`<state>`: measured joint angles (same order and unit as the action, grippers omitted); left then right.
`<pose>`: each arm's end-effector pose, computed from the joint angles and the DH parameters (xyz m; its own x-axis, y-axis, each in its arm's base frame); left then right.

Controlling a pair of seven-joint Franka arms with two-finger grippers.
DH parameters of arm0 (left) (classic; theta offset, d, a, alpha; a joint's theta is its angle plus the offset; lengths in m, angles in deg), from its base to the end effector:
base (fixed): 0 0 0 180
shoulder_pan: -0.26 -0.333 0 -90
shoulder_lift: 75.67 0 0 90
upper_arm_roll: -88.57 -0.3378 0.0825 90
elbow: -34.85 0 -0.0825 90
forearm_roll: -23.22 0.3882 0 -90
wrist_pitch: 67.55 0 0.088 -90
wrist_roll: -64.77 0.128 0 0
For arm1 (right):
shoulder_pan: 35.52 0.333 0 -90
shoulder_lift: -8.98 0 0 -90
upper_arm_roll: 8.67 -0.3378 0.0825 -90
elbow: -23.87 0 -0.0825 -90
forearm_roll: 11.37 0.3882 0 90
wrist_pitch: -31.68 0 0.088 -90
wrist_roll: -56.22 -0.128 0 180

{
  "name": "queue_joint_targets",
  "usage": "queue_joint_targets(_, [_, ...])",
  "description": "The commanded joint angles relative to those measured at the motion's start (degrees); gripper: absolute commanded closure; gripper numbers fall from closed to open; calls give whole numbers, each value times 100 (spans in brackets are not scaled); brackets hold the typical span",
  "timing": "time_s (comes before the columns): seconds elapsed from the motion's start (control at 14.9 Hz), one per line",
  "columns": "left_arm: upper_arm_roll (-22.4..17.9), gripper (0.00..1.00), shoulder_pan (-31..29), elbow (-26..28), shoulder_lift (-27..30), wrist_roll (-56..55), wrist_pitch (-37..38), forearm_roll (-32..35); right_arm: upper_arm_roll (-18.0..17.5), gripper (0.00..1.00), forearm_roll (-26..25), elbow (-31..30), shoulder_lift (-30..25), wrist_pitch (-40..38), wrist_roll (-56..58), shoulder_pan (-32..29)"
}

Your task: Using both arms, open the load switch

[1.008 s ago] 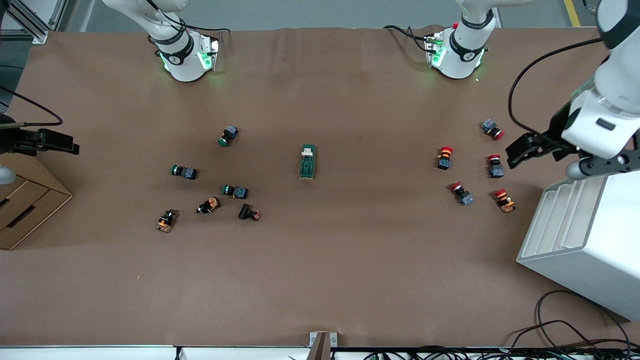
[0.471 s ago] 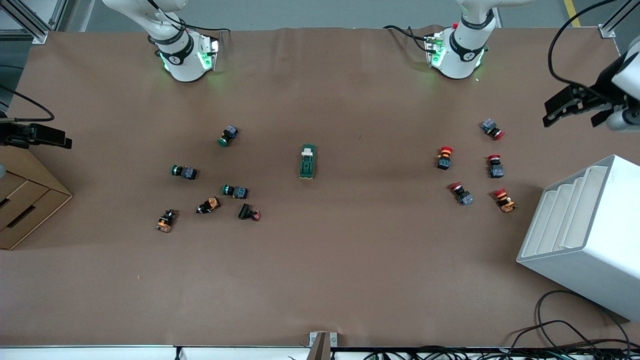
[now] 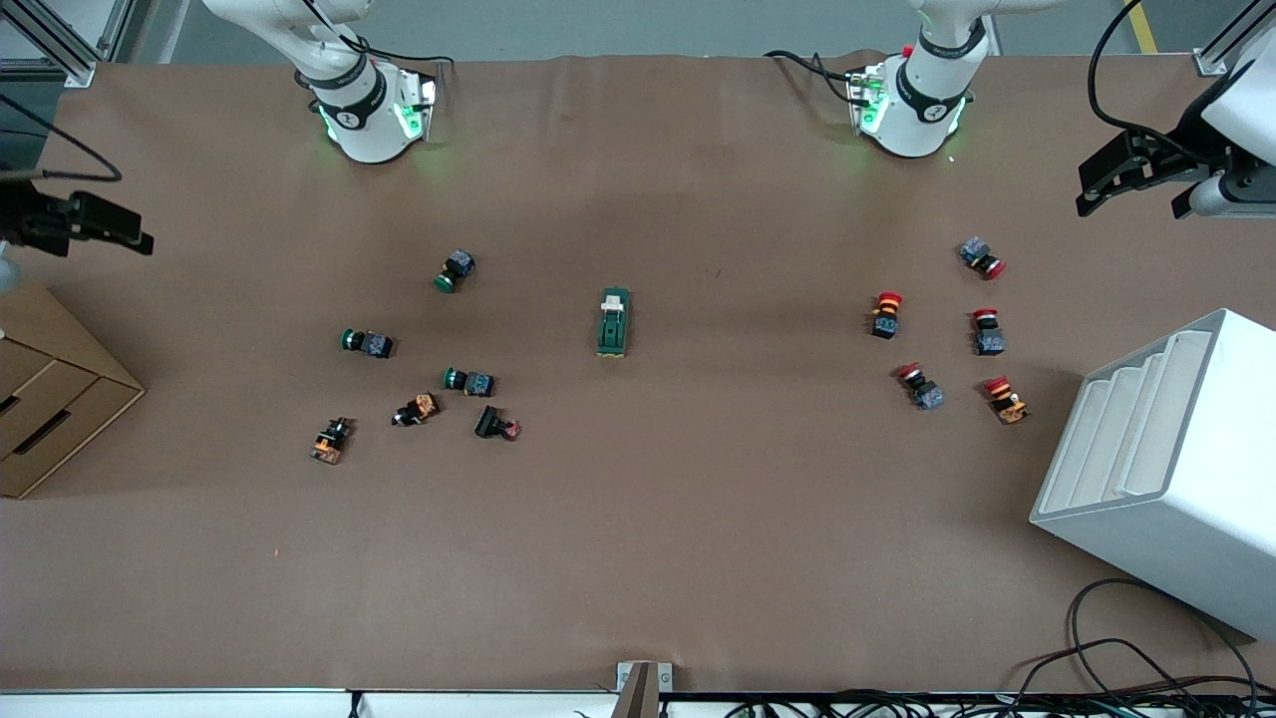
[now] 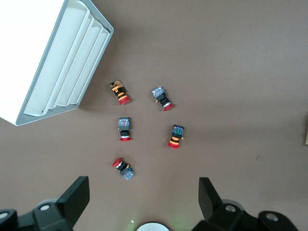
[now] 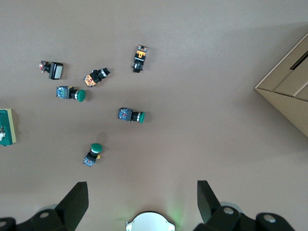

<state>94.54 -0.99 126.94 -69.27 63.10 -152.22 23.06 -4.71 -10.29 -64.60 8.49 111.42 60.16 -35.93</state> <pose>0.5091 -0.0459 0.6595 0.9985 -0.0526 -0.0181 -0.0528 -0.9986 -0.0093 0.5321 -0.0382 0.6284 0.9899 -0.0033 -0.1416 -0.0075 -0.9995 -0.0292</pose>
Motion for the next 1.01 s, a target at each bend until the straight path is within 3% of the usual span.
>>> queue_joint_targets(0.0, [-26, 0, 20, 178, 204, 175, 38, -98, 52, 0, -133, -548, -591, 165, 54, 50])
queue_joint_targets(0.2, [-26, 0, 63, 301, 423, 158, 21, -89, 43, 0, -151, -628, -776, 183, 72, 50])
queue_joint_targets(0.94, [-26, 0, 55, 196, 336, 70, 38, -89, -18, 0, -213, -496, -733, 174, 309, 111])
